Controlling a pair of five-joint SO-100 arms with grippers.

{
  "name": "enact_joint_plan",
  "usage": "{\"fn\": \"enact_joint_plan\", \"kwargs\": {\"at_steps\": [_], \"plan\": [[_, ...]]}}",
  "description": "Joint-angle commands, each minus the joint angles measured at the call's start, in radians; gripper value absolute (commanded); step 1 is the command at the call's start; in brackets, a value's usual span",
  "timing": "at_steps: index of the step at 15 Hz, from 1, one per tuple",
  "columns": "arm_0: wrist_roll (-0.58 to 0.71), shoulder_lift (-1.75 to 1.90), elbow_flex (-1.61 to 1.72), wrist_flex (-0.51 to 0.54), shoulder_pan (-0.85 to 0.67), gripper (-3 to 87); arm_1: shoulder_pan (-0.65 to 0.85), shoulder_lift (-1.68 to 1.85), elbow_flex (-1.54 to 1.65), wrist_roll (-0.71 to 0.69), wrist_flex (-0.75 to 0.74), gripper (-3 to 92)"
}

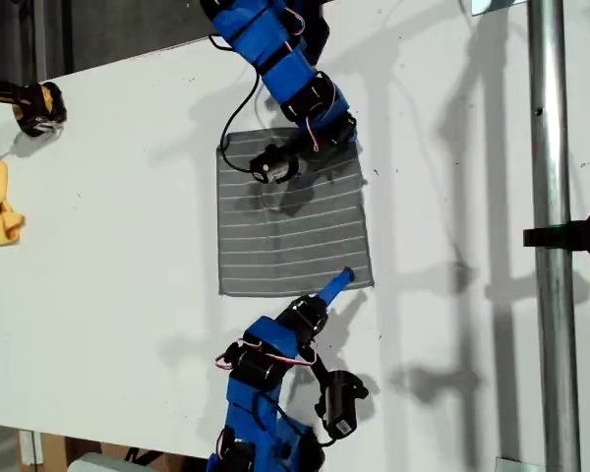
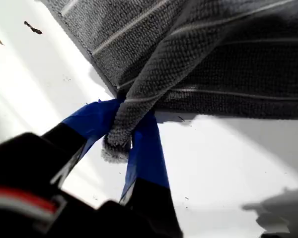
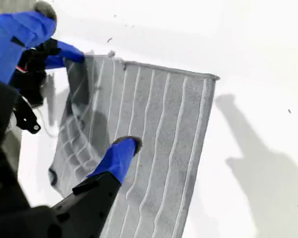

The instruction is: Grasp corners of a towel and fold twice.

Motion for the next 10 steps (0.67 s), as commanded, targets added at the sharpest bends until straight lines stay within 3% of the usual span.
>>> {"fn": "enact_joint_plan", "kwargs": {"at_steps": [1,10], "plan": [[0.009,-0.028,-0.04,-0.009,0.015,41.9,0.021,0.014,-0.032,-0.012,0.009,-0.1],[-0.031,-0.351,-0.048,-0.15,0.028,41.8,0.017,0.014,-0.043,-0.012,0.014,-0.1]]}}
